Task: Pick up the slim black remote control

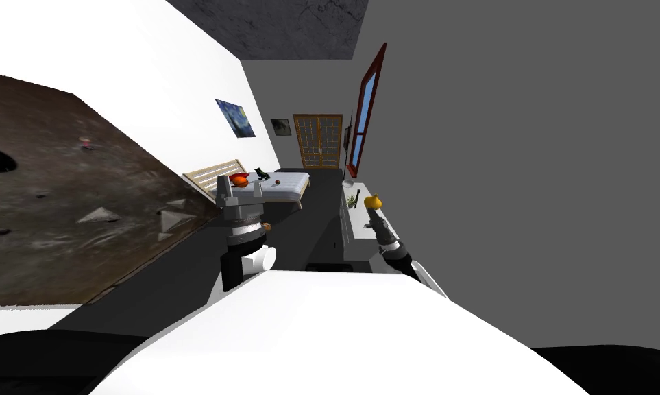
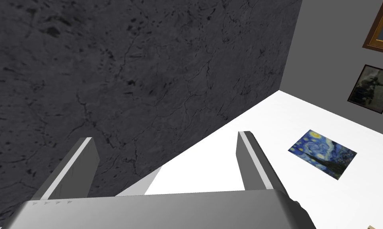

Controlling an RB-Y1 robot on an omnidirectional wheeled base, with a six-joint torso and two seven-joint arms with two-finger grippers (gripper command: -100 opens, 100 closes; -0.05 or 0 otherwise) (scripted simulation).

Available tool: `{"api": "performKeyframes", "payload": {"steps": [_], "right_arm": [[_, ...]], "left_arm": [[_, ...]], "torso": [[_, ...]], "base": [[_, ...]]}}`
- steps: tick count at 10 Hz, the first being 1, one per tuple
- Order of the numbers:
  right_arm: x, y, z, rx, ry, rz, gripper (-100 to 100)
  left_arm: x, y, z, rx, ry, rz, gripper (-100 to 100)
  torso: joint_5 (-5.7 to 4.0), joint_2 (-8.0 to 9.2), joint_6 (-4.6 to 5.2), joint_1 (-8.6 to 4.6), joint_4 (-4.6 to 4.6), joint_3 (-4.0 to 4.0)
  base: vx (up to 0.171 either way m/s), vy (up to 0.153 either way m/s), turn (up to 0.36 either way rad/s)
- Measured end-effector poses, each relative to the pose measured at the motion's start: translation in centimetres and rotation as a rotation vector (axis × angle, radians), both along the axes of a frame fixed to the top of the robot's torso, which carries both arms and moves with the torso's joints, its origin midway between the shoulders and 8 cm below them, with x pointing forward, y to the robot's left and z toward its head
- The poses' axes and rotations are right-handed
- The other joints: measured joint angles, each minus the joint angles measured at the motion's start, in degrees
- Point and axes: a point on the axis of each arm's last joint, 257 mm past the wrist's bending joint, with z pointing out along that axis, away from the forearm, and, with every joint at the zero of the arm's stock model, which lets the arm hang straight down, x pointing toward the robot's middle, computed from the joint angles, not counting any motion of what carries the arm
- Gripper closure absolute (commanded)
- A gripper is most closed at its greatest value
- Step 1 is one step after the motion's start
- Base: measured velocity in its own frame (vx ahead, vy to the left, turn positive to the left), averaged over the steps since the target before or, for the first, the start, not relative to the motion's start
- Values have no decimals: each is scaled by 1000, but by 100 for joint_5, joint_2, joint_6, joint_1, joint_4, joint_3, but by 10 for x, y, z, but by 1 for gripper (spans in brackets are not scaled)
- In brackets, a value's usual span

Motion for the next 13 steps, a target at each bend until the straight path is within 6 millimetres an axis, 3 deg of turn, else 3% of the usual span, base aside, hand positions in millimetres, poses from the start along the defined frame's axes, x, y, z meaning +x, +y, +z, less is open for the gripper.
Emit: {"api": "performKeyframes", "payload": {"steps": [3, 8, 13], "right_arm": [[-8, 22, -33, -170, 22, 38, -100], [-27, 41, -101, -460, 48, 112, -100], [-56, 33, -180, -763, 69, 202, -100]], "left_arm": [[0, 0, 0, 0, 0, 0, 0], [0, 0, 0, 0, 0, 0, 0], [0, 0, 0, 0, 0, 0, 0]], "torso": [[2, -8, 0, 9, -2, -5], [-6, 3, 1, -33, 0, 0], [-9, -9, 1, -44, -2, -6]], "base": [[99, 157, 18], [97, 93, 8], [109, 65, -5]]}}
